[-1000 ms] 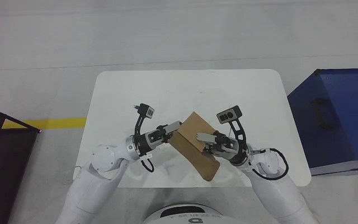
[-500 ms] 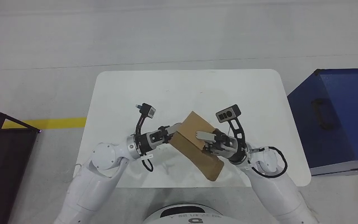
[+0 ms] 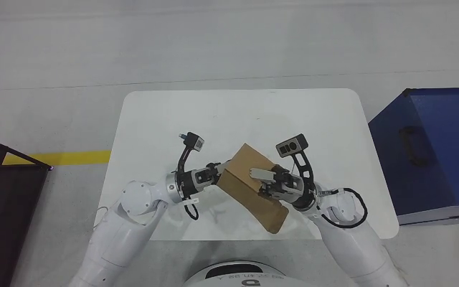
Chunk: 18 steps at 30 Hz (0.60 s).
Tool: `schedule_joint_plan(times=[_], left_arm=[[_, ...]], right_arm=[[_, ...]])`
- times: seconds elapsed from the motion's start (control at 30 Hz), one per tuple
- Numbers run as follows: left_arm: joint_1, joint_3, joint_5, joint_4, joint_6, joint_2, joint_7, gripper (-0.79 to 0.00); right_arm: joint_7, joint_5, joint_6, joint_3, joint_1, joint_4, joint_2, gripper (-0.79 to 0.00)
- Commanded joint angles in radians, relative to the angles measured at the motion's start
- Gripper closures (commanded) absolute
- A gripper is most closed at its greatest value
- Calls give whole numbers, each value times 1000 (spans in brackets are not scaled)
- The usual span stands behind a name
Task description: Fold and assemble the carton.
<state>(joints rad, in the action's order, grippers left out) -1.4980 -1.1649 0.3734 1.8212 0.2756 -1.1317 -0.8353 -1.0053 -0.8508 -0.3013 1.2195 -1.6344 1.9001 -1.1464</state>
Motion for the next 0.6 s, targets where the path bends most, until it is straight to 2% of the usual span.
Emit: schedule_joint_plan(times=[0.0,0.17,0.57], left_arm=[[1,5,-3,-1,5,0,2,-757],[3,3,-8,3,10,1,9,-785],[1,24,-25,23,5,2,12,-785]], right_arm=[[-2,-1,-1,0,-1,1,0,0],[-4,-2,-3,2,-2,5,0,0],[-10,-2,-9,5,-12,11,0,0]])
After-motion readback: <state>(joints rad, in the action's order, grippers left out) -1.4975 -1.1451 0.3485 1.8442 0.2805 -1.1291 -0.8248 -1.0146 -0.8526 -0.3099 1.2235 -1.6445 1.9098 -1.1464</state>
